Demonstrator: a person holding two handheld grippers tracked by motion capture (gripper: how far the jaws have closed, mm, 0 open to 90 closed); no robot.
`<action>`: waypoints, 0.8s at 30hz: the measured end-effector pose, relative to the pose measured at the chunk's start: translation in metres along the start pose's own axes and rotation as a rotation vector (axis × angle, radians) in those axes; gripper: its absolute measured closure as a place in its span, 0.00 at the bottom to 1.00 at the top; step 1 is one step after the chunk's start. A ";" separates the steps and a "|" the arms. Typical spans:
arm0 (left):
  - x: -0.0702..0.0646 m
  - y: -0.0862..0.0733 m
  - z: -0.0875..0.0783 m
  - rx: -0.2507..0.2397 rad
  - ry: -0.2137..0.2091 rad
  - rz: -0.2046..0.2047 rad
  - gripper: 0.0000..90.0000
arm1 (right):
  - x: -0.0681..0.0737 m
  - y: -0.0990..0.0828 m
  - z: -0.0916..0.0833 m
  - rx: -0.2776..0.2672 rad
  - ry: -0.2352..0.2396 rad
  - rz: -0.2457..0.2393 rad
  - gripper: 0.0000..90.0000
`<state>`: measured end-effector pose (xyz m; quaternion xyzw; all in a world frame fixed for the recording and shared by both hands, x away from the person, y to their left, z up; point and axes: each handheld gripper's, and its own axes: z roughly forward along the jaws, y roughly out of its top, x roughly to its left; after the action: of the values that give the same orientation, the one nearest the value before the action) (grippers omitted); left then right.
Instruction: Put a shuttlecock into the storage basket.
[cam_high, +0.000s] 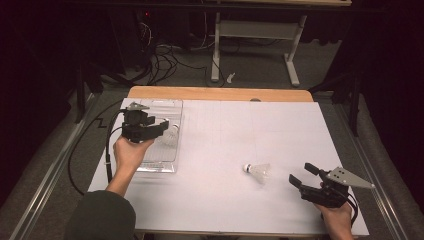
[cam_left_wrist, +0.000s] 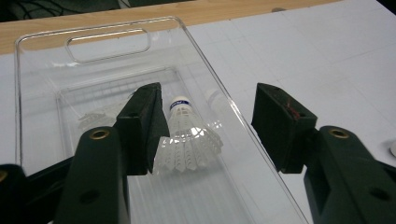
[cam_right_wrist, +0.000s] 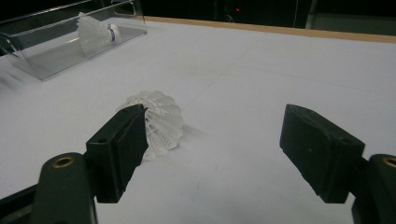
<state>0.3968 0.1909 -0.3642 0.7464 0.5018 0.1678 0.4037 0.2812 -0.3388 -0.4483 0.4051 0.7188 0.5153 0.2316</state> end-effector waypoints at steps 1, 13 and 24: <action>-0.001 0.000 -0.001 -0.002 -0.004 0.005 0.49 | 0.000 0.000 0.000 0.000 0.000 0.000 0.26; -0.011 -0.003 -0.008 -0.027 -0.026 0.033 0.49 | 0.000 0.000 -0.001 -0.001 0.001 0.001 0.26; -0.017 -0.007 -0.014 -0.056 -0.038 0.045 0.49 | 0.000 0.000 -0.001 -0.003 -0.001 0.004 0.26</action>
<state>0.3758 0.1834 -0.3581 0.7490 0.4721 0.1767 0.4301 0.2806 -0.3392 -0.4480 0.4061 0.7171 0.5169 0.2317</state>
